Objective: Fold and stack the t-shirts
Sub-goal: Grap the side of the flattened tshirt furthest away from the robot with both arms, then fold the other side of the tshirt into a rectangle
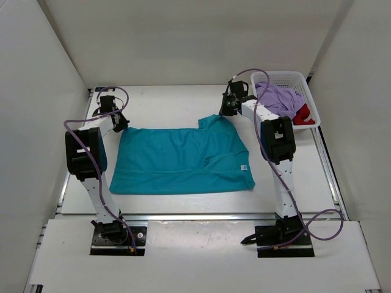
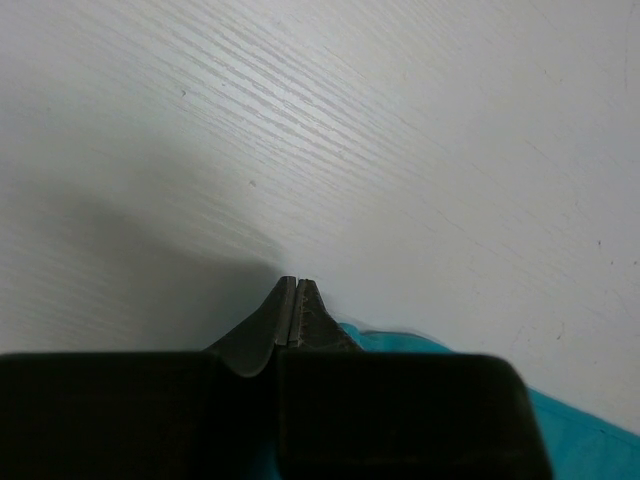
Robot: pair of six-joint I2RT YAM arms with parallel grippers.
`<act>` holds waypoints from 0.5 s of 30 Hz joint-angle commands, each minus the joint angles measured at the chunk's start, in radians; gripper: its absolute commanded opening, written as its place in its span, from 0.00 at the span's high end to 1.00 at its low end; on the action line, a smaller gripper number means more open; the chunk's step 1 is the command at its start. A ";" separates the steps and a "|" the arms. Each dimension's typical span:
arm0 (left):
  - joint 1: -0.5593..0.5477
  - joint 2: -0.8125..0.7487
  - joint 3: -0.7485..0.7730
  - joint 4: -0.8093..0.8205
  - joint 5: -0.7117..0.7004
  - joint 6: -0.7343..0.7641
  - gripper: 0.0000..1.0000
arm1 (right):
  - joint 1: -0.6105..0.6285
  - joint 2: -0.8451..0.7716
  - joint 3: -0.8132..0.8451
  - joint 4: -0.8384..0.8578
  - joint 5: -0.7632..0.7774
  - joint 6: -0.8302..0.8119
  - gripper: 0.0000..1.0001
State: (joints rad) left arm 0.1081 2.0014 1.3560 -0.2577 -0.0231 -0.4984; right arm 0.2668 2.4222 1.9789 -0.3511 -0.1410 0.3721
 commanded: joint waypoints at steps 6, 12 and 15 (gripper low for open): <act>0.011 -0.090 -0.014 0.024 0.023 -0.023 1.00 | 0.025 -0.151 -0.029 0.023 0.049 -0.027 1.00; 0.076 -0.209 -0.141 0.083 0.075 -0.061 1.00 | 0.005 -0.498 -0.486 0.181 -0.015 0.040 1.00; 0.084 -0.256 -0.205 0.106 0.094 -0.077 1.00 | -0.008 -0.621 -0.664 0.213 -0.022 0.067 1.00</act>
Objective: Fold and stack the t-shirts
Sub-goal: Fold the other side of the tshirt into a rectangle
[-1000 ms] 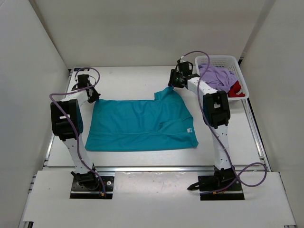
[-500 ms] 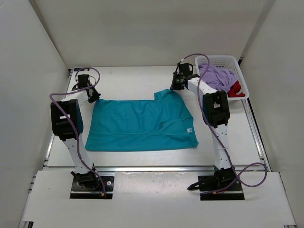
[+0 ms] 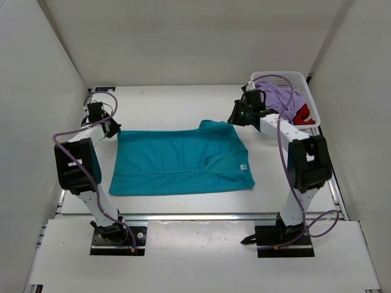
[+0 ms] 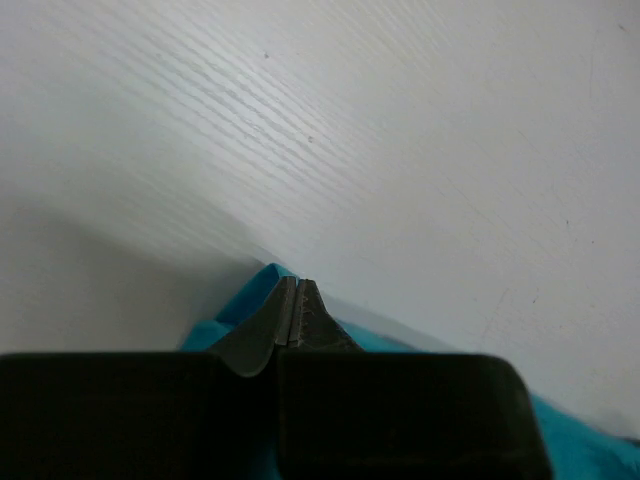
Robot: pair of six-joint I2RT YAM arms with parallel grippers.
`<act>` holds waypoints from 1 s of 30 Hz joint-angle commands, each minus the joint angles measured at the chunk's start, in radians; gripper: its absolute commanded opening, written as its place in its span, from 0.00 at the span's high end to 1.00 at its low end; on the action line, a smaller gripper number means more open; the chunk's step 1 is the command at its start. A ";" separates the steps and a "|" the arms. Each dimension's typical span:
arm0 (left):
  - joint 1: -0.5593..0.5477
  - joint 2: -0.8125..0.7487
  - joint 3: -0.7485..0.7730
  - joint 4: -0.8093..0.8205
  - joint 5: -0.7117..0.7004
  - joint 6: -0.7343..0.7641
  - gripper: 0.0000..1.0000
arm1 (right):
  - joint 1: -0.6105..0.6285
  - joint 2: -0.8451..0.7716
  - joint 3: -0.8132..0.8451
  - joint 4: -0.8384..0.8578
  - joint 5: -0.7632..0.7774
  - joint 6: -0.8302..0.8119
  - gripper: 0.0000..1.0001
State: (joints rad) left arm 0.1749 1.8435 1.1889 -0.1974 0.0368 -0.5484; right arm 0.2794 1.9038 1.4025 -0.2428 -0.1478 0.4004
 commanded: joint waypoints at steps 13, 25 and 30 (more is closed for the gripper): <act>0.069 -0.366 -0.288 0.081 0.083 -0.030 1.00 | 0.046 -0.537 -0.549 0.099 0.080 0.057 1.00; 0.117 -0.592 -0.508 0.095 0.100 -0.053 1.00 | 0.125 -0.834 -0.804 0.046 0.174 0.083 1.00; 0.144 -0.593 -0.548 0.082 0.086 -0.053 1.00 | 0.171 -0.928 -0.925 0.092 0.182 0.113 1.00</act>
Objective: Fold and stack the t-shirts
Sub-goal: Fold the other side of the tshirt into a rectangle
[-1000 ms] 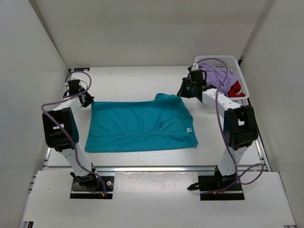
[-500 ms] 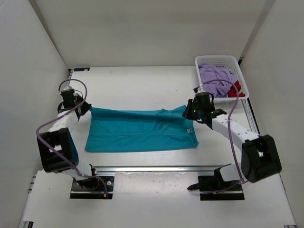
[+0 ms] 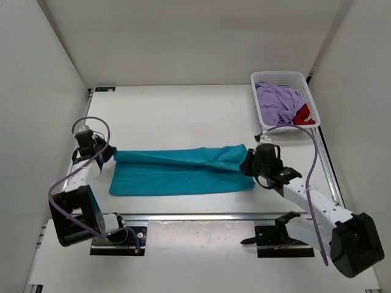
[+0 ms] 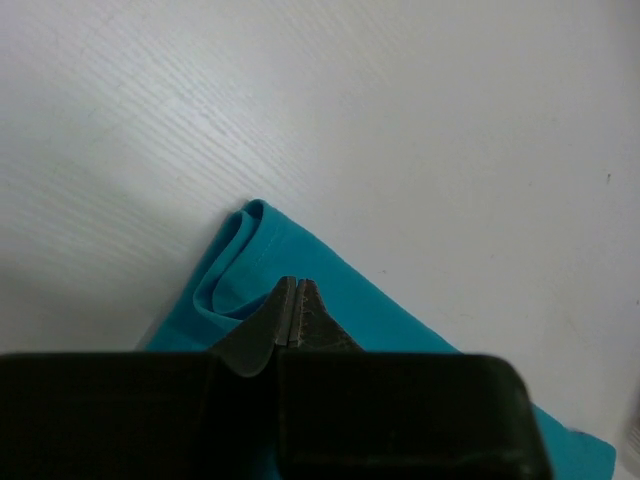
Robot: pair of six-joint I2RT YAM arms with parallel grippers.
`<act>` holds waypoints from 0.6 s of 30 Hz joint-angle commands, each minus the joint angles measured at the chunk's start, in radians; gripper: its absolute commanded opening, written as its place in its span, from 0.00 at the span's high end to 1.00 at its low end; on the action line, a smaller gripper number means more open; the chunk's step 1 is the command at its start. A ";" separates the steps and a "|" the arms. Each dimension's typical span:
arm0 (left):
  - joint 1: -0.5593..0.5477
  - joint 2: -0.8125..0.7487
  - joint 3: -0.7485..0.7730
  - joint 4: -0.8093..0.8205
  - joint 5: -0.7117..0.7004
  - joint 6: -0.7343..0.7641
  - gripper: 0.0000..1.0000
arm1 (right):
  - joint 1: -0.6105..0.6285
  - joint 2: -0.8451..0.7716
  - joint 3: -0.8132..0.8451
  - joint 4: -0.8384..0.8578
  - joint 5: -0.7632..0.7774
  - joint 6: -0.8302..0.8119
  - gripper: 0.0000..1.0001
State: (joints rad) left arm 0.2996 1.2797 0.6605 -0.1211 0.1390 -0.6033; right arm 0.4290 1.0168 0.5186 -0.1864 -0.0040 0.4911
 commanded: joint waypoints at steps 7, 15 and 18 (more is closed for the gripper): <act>0.127 -0.042 -0.071 0.015 0.053 -0.100 0.71 | 0.073 -0.029 -0.086 -0.001 0.067 0.030 0.85; -0.019 -0.135 -0.062 0.109 0.048 -0.141 0.70 | 0.119 -0.043 0.001 0.004 0.089 0.018 0.90; -0.140 -0.131 -0.062 0.115 0.015 -0.118 0.71 | 0.181 0.067 0.067 0.010 0.087 0.009 1.00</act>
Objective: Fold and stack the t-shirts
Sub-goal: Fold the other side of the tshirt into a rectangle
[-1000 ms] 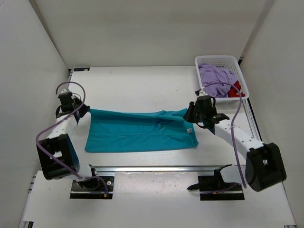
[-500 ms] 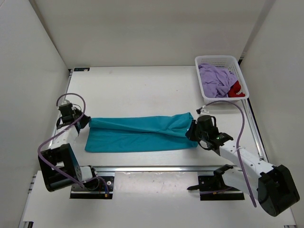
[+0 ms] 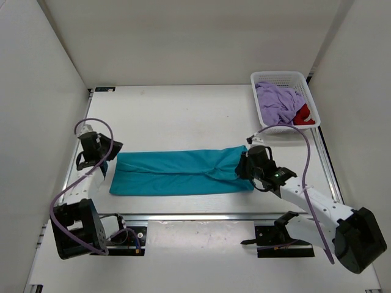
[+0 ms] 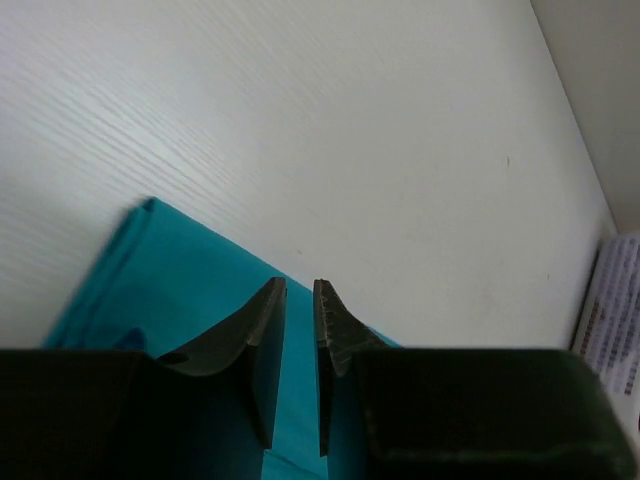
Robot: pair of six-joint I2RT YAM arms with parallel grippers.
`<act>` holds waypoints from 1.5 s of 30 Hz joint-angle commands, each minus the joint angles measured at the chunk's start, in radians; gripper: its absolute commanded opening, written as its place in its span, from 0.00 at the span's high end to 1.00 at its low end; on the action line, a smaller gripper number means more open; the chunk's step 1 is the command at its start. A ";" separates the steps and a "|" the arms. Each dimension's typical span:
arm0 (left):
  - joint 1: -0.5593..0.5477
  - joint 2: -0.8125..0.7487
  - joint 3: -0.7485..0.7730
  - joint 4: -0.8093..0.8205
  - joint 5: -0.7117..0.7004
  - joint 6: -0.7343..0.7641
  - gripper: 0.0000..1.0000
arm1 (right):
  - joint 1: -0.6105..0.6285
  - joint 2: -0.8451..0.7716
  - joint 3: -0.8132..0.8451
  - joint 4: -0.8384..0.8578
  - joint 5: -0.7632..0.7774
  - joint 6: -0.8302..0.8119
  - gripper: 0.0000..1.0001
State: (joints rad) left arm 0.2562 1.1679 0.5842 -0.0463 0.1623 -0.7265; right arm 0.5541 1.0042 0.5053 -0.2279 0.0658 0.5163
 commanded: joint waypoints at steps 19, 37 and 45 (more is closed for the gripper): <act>0.034 0.136 -0.213 0.188 0.192 -0.083 0.83 | 0.086 0.234 0.141 0.025 0.059 -0.035 1.00; -0.093 -0.218 -0.168 0.035 -0.124 0.030 0.86 | 0.038 -0.070 0.039 0.037 0.040 0.008 0.89; -0.235 0.040 -0.138 0.163 -0.046 -0.076 0.86 | 0.096 0.345 0.238 0.206 -0.115 -0.099 1.00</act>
State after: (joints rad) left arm 0.0502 1.1370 0.4145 0.0719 0.1017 -0.7685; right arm 0.6361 1.2835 0.6781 -0.1314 0.0051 0.4717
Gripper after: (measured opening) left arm 0.139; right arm 0.004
